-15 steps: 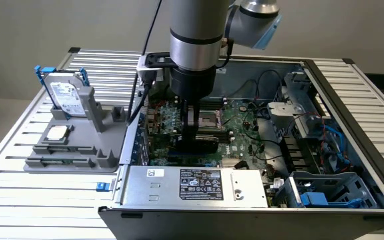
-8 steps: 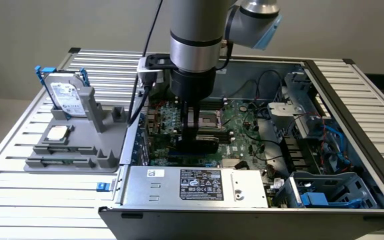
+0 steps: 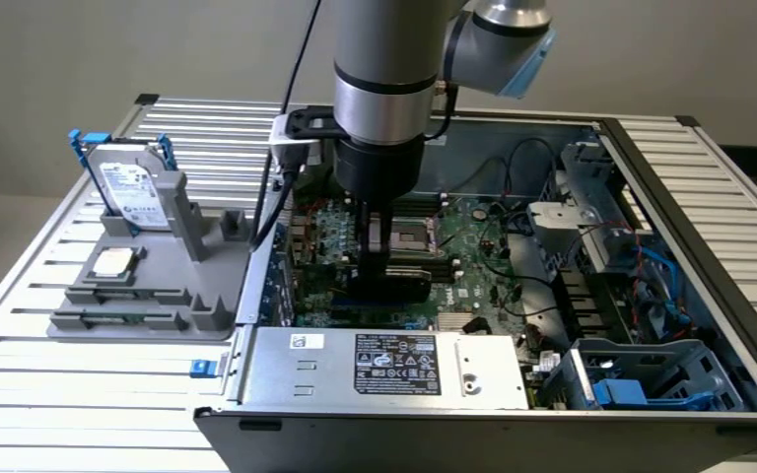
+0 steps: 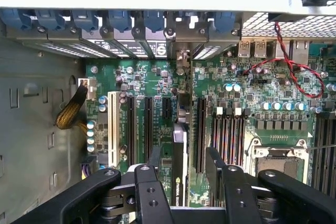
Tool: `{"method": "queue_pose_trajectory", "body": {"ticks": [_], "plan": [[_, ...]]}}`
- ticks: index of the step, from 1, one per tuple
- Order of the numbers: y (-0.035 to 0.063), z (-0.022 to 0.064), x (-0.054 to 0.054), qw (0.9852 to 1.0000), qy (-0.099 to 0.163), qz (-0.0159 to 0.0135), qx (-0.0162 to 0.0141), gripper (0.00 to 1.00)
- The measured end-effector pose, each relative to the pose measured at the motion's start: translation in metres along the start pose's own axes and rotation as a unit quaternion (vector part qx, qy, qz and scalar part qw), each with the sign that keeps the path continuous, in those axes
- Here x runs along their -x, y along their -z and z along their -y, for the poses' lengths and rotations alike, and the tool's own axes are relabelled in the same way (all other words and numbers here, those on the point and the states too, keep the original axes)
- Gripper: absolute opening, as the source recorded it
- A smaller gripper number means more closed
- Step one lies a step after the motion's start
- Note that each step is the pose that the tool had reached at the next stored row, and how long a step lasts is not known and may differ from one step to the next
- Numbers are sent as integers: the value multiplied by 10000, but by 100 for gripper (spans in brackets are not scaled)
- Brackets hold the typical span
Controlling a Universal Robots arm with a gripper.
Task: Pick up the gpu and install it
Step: 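Insert the gpu into the slot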
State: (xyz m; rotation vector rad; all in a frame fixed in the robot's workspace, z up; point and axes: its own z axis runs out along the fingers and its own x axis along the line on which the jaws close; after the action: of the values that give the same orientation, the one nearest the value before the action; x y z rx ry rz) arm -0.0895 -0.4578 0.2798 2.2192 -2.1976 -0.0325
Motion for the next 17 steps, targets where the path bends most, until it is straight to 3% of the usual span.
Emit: {"method": "queue_pose_trajectory", "body": {"ticks": [8,11,12,14,17], "plan": [[1,-11,0,10000,0,-2,20,45],[8,-14,0,10000,-1,-3,38,26],[12,-15,0,10000,-1,-4,44,26],[15,-16,0,10000,0,-4,56,15],[15,-17,0,10000,-1,-5,62,11]]}}
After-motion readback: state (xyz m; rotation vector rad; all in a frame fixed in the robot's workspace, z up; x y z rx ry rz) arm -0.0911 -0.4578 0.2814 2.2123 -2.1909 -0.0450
